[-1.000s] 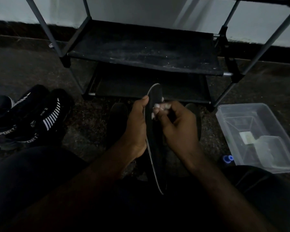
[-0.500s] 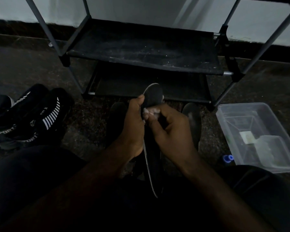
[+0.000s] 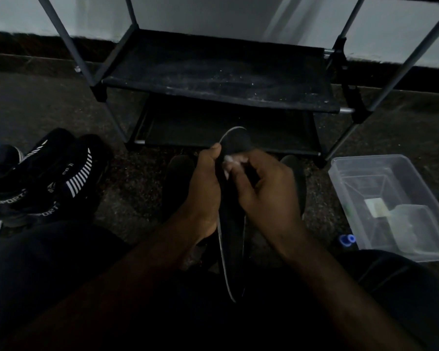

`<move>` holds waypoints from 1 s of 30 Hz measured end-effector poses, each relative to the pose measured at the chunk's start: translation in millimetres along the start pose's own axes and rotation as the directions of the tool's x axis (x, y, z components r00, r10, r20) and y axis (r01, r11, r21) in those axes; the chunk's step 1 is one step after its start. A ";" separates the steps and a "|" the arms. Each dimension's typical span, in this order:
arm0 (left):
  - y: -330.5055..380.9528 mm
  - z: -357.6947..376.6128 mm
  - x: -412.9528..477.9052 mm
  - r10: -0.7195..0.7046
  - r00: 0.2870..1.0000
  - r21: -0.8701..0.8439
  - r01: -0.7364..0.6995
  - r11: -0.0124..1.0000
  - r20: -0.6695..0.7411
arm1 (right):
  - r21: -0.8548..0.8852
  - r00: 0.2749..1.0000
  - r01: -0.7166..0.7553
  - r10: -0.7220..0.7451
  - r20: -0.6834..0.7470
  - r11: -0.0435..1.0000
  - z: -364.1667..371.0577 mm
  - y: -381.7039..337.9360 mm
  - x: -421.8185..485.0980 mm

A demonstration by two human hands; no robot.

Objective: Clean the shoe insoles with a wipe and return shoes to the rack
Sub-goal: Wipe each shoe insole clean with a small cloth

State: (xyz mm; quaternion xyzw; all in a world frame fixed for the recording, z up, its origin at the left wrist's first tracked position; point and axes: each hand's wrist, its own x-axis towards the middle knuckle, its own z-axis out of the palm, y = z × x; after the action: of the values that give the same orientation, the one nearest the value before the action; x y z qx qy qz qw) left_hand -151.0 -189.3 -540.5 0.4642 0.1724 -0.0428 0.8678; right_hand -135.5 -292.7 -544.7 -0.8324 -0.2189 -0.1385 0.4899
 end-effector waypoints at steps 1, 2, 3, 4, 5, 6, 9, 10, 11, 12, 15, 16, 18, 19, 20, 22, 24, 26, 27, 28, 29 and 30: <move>0.1 1.4 -0.5 -0.001 1.000 0.020 0.000 1.000 0.021 | -0.017 0.998 -0.054 0.053 -0.044 0.998 -3.0 5.6 4.1; -0.7 2.4 -0.7 -0.003 0.999 0.046 0.001 0.999 0.032 | -0.028 0.991 -0.113 0.111 -0.079 0.993 -6.2 10.7 7.7; -1.3 4.1 -1.3 -0.007 0.999 0.066 0.005 0.998 0.037 | -0.032 0.983 -0.158 0.154 -0.101 0.987 -8.6 15.0 9.6; -1.8 5.9 -2.0 -0.010 0.999 0.076 0.007 0.997 0.042 | -0.014 0.978 -0.179 0.177 -0.108 0.984 -10.1 16.6 9.4; -2.8 6.9 -2.5 -0.016 0.999 0.074 0.013 0.997 0.036 | 0.027 0.979 -0.178 0.179 -0.097 0.984 -9.9 14.4 7.6; -3.7 6.7 -2.6 -0.017 1.000 0.062 0.016 0.998 0.026 | 0.074 0.985 -0.155 0.160 -0.072 0.985 -8.2 9.3 4.3; -5.4 2.6 -0.6 0.024 0.999 0.047 -0.023 0.999 -0.025 | 0.110 0.999 -0.022 0.019 0.029 0.994 -1.1 -6.2 -5.5; -4.9 1.1 -0.1 0.027 0.999 0.048 -0.026 0.999 -0.035 | 0.082 0.999 0.011 -0.015 0.045 0.997 -1.0 -6.8 -5.4; -3.2 0.7 -0.4 0.019 0.999 0.044 -0.018 0.999 -0.030 | 0.042 0.999 0.020 -0.021 0.037 0.999 -2.0 -4.0 -2.8; -1.5 0.8 -0.9 0.011 1.000 0.051 -0.010 0.999 -0.024 | 0.001 1.000 -0.003 0.003 0.007 1.000 -4.4 1.2 1.1; -1.0 3.1 -1.9 0.015 1.000 0.111 -0.013 0.994 -0.016 | -0.077 0.989 -0.121 0.114 -0.091 0.990 -13.0 15.4 11.0; -1.8 3.3 -2.0 0.014 1.000 0.115 -0.011 0.993 -0.020 | -0.086 0.988 -0.130 0.122 -0.096 0.988 -13.5 16.0 10.3; -1.4 2.1 -2.3 -0.004 0.999 0.097 0.009 0.995 -0.050 | -0.058 0.994 -0.101 0.099 -0.035 0.993 -9.1 8.9 3.0; -0.7 -0.1 -1.5 -0.009 0.998 0.085 0.014 0.996 -0.066 | -0.027 0.997 -0.075 0.076 0.029 0.997 -4.9 4.1 -2.9; 0.6 -2.3 -0.8 -0.010 0.998 0.076 0.016 0.997 -0.069 | 0.006 0.994 -0.047 0.046 0.100 0.999 -0.6 -0.2 -9.1; 4.8 -4.6 -1.4 -0.020 0.998 0.068 0.025 0.997 -0.063 | 0.006 0.979 -0.006 0.005 0.204 1.000 3.9 -2.3 -15.6; 7.3 -5.0 -1.2 -0.027 0.998 0.030 0.028 0.999 -0.053 | -0.071 0.985 -0.007 0.020 0.172 0.997 2.2 6.7 -9.9; 7.3 -3.7 1.0 0.001 0.999 0.002 0.000 1.000 -0.045 | -0.121 0.994 -0.077 0.085 0.061 0.990 -4.3 17.2 0.2; 6.7 -3.0 1.5 0.009 0.999 0.002 -0.009 1.000 -0.046 | -0.133 0.994 -0.103 0.107 0.022 0.986 -6.4 19.9 2.8; 6.0 -3.3 1.6 0.009 0.999 -0.004 -0.009 1.000 -0.048 | -0.134 0.994 -0.109 0.111 0.009 0.985 -6.6 19.2 2.5; 4.8 -4.0 2.1 0.002 0.998 -0.002 -0.002 1.000 -0.056 | -0.121 0.995 -0.096 0.100 0.025 0.988 -5.1 15.1 -0.1; 4.2 -4.4 1.3 -0.013 0.998 0.002 0.013 1.000 -0.059 | -0.095 0.995 -0.069 0.076 0.067 0.993 -2.0 8.7 -4.9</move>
State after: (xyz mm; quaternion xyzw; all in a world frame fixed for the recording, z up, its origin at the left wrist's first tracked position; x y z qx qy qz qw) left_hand -149.9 -183.2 -539.8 0.4650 0.2008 -0.0348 0.8615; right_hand -135.4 -299.2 -552.5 -0.8660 -0.1989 -0.1012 0.4475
